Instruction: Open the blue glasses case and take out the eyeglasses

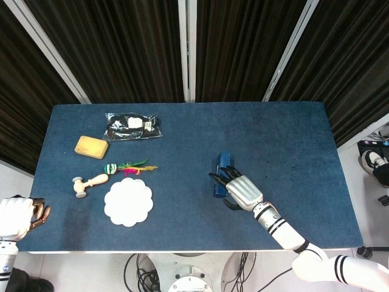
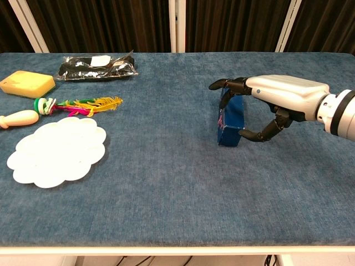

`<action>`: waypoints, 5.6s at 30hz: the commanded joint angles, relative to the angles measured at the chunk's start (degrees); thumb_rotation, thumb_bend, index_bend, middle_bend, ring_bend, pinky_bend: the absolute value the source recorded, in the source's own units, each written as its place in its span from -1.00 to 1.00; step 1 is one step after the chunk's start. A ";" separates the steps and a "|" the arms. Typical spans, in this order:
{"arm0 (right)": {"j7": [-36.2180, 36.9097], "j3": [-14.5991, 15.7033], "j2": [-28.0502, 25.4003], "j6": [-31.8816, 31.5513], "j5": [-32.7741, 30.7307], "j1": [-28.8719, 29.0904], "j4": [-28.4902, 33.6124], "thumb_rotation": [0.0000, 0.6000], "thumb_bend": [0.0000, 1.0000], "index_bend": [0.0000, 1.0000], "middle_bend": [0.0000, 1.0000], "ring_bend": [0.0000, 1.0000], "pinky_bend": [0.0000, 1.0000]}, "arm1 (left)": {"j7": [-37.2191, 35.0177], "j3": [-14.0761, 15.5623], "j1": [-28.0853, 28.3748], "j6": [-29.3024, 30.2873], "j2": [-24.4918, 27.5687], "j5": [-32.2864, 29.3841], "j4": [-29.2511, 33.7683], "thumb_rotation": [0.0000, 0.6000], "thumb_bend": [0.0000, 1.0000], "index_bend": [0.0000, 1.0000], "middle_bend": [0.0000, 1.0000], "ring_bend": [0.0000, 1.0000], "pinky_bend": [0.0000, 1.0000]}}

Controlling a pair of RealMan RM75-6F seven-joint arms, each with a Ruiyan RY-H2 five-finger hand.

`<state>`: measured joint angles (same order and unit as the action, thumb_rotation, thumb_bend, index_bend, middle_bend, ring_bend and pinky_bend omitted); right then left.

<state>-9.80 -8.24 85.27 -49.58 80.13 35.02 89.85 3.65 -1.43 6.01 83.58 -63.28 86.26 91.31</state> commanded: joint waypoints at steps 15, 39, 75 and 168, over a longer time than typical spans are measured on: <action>0.95 5.75 -4.26 -5.71 -1.02 -5.01 -0.68 1.00 -0.37 -1.00 -0.53 -1.00 -1.00 | -0.08 0.12 -0.01 0.06 0.10 0.22 0.02 1.00 -0.22 0.68 0.98 0.68 0.31; 2.75 -0.21 0.02 3.76 -11.47 1.16 -11.49 1.00 -0.24 -1.00 -0.64 -1.00 -1.00 | -0.10 0.08 0.04 -0.06 0.14 0.08 0.08 1.00 -0.23 0.68 0.98 0.68 0.31; -2.08 0.17 -2.00 8.80 -13.00 12.79 -3.58 1.00 -0.61 -1.00 -0.60 -1.00 -1.00 | -0.18 0.16 0.14 -0.38 0.36 -0.05 0.31 1.00 -0.23 0.68 0.97 0.68 0.31; -2.45 5.05 -0.77 0.00 -6.64 11.68 -3.49 1.00 -0.95 -1.00 -0.89 -1.00 -1.00 | -0.35 0.17 0.12 -0.33 0.41 -0.08 0.37 1.00 -0.23 0.68 0.97 0.68 0.31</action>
<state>-11.18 -2.43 83.32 -50.24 73.85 45.94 87.36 3.29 -1.26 6.13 83.25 -62.87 86.17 91.69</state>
